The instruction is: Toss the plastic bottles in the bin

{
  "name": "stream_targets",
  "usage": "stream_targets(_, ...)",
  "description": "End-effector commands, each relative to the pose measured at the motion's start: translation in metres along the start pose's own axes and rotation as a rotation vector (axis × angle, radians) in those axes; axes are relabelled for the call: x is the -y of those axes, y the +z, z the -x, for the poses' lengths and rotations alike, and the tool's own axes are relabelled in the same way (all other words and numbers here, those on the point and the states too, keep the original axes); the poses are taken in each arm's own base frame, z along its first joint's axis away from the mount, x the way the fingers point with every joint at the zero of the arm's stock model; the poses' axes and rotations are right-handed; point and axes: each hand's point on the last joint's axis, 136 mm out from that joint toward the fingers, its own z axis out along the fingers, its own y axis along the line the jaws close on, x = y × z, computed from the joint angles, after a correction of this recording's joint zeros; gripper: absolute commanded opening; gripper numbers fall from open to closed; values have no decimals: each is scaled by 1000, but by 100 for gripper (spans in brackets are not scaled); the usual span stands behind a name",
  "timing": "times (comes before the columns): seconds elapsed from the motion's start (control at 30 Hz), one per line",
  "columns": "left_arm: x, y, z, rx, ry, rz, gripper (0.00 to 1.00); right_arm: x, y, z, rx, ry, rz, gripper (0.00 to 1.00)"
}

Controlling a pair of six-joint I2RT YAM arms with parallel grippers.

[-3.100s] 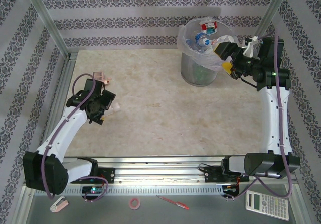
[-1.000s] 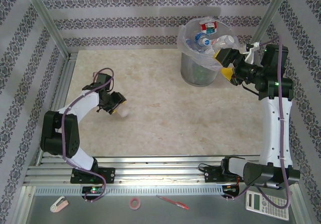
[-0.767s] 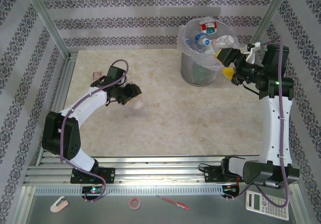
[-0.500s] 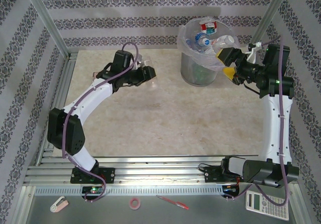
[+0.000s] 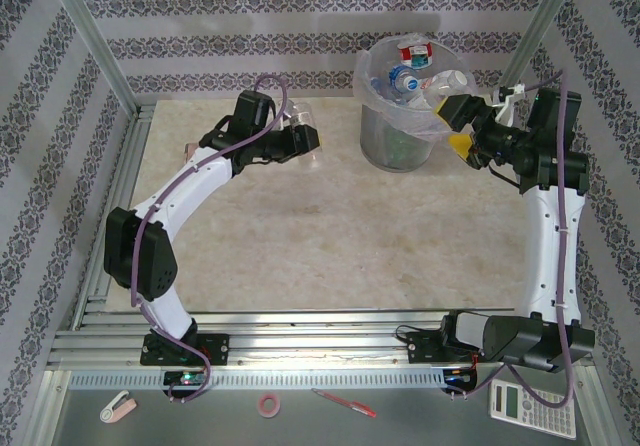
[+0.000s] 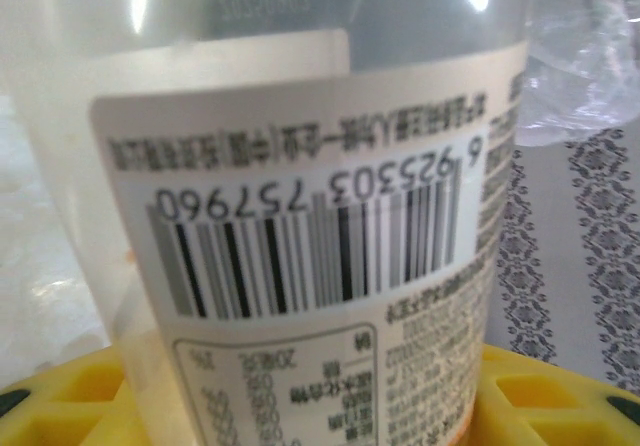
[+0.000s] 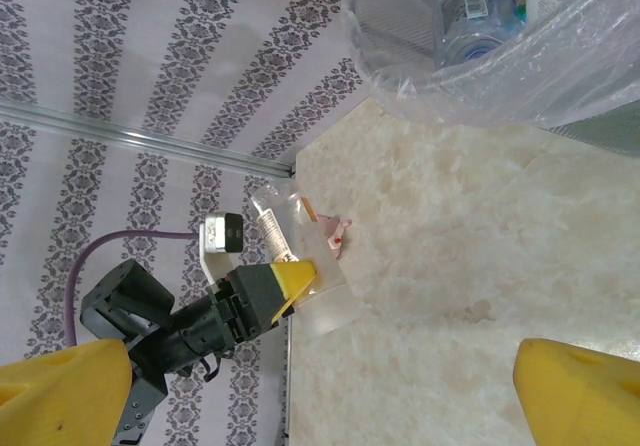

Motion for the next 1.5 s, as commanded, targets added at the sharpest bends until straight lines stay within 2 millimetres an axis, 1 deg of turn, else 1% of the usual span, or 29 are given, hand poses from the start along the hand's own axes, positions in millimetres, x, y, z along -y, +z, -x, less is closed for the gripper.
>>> stream_targets(0.0,9,-12,23,56,13,26,36,-5,-3,3,-1,-24,16,98)
stream_targets(0.1,33,-10,47,103,-1,-49,36,-7,-4,4,4,-28,19,98)
stream_targets(0.17,64,-8,70,147,1,-156,36,-8,-5,7,7,-28,22,98)
stream_targets(0.2,85,-8,84,172,8,-230,37,-10,-5,8,10,-33,27,98)
stream_targets(0.27,139,-4,113,208,27,-391,40,-13,-5,12,18,-32,31,98)
stream_targets(0.3,166,-2,123,214,51,-452,42,-14,-5,14,20,-31,34,98)
stream_targets(0.33,195,-1,132,232,80,-508,46,-16,-5,16,26,-32,38,98)
stream_targets(0.37,217,4,140,267,100,-568,54,-18,-5,18,30,-34,44,98)
stream_targets(0.4,235,2,147,323,108,-639,67,-19,-6,19,32,-31,47,98)
stream_targets(0.43,236,9,158,384,48,-683,96,-20,-6,19,28,-30,48,98)
stream_targets(0.47,229,21,166,405,-28,-706,100,-21,-6,19,26,-32,49,98)
stream_targets(0.5,219,34,167,394,-66,-685,100,-23,-7,18,25,-36,54,98)
stream_targets(0.53,206,43,165,382,-79,-611,100,-24,-8,17,25,-34,59,98)
stream_targets(0.6,210,36,156,370,-3,-564,100,-28,-10,14,20,-39,68,98)
stream_targets(0.7,214,1,154,369,77,-498,100,-27,-10,12,19,-32,72,98)
stream_targets(0.77,208,-25,154,378,114,-420,100,-27,-10,11,18,-25,81,98)
stream_targets(0.87,197,-56,145,372,172,-303,100,-26,-9,10,18,-20,83,98)
stream_targets(0.97,180,-80,136,376,230,-167,100,-22,-8,6,12,-18,75,98)
stream_targets(1.07,159,-90,126,363,264,-55,100,-15,-7,3,7,-7,64,98)
stream_targets(1.13,147,-92,121,358,266,-18,100,-14,-7,1,8,-6,61,98)
stream_targets(1.23,131,-101,113,379,256,12,99,-11,-7,-1,3,-3,54,98)
stream_targets(1.37,105,-118,103,436,197,-5,100,-10,-8,-3,5,-1,50,98)
stream_targets(1.47,83,-128,93,445,180,48,100,-8,-8,-3,7,1,44,98)
